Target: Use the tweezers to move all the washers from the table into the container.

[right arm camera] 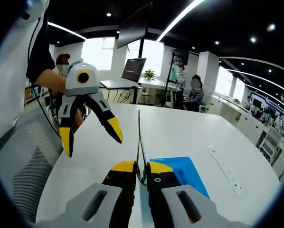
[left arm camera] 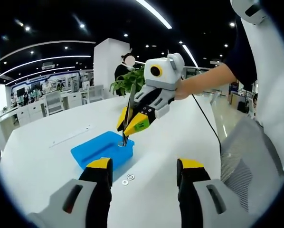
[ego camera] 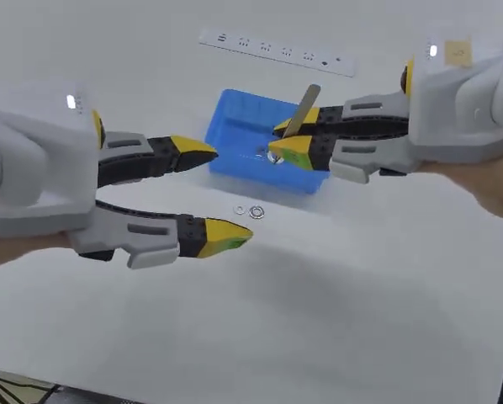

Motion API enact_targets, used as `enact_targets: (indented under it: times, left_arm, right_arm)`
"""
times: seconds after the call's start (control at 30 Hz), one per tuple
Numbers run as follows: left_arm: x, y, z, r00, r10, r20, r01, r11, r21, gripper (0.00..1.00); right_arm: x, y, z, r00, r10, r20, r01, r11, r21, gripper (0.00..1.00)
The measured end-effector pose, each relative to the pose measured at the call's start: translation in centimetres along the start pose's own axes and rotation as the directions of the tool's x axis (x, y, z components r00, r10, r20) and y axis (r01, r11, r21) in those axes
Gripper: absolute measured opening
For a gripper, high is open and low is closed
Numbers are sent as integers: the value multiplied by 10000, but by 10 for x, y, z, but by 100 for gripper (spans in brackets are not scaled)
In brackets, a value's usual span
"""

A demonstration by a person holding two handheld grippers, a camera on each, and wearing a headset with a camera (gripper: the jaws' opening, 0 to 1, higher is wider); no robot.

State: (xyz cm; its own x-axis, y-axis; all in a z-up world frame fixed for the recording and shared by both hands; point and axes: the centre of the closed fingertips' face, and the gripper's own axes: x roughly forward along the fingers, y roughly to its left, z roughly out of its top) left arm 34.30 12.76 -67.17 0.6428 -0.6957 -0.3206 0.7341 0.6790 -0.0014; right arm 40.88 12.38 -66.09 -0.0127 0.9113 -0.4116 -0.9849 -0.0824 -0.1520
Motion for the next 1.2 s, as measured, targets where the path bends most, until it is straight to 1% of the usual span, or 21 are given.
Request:
enact_targets:
  times: [0.07, 0.17, 0.27, 0.33, 0.53, 0.67, 0.77, 0.87, 0.97, 1.0, 1.03, 1.07, 1.1, 1.13, 1.2]
  left_arm:
    - [-2, 4, -1, 9999, 150, -8, -150, 9999, -7, 60]
    - [-5, 9, -1, 9995, 310, 78, -310, 9995, -50, 62]
    - [-8, 13, -8, 9991, 419, -33, -419, 9990, -122, 63]
    - [-9, 14, -12, 9989, 465, -75, -467, 9987, -213, 63]
    - [-9, 13, -18, 9984, 570, -35, -571, 9970, -531, 64]
    - [-8, 11, -23, 9973, 735, 20, -731, 9936, -864, 65]
    - [-7, 10, -27, 9966, 818, -62, -820, 9930, -845, 65]
    - [-8, 11, -28, 9959, 902, -65, -904, 9918, -907, 64]
    - [-10, 17, -29, 9935, 1134, -8, -1129, 9885, -1009, 64]
    - [-12, 19, -29, 9928, 1198, 23, -1189, 9871, -1072, 64]
    - [-12, 20, -30, 9924, 1233, 17, -1224, 9866, -1079, 64]
    - [-13, 21, -31, 9919, 1271, -28, -1267, 9867, -1019, 63]
    - [-14, 21, -32, 9918, 1275, -71, -1276, 9870, -981, 63]
    - [-15, 20, -33, 9918, 1277, -88, -1280, 9870, -975, 63]
    - [-16, 18, -34, 9921, 1250, -73, -1250, 9861, -1098, 63]
  right_arm:
    - [1, -5, 1, 10000, -56, 0, 55, 10000, -36, 9]
    - [4, -17, -3, 9997, -234, -58, 234, 9997, -21, 9]
    - [9, -26, -6, 9993, -353, -73, 354, 9993, 84, 9]
    - [11, -30, -9, 9992, -393, -89, 394, 9991, 142, 9]
    - [21, -44, -21, 9980, -576, -273, 587, 9975, 382, 9]
    - [27, -55, -33, 9966, -699, -434, 724, 9956, 598, 9]
    - [31, -63, -44, 9953, -772, -581, 814, 9939, 744, 9]
    - [37, -66, -52, 9951, -752, -639, 812, 9919, 976, 9]
    - [45, -69, -65, 9939, -695, -855, 785, 9911, 1076, 9]
    - [46, -69, -66, 9938, -687, -873, 783, 9907, 1112, 9]
    - [49, -70, -71, 9932, -702, -933, 811, 9896, 1185, 9]
    - [51, -74, -76, 9924, -725, -989, 846, 9887, 1238, 9]
    - [54, -77, -83, 9911, -784, -1074, 936, 9850, 1449, 9]
    - [55, -78, -85, 9904, -804, -1126, 971, 9837, 1513, 9]
    - [58, -81, -91, 9881, -862, -1271, 1045, 9839, 1451, 9]
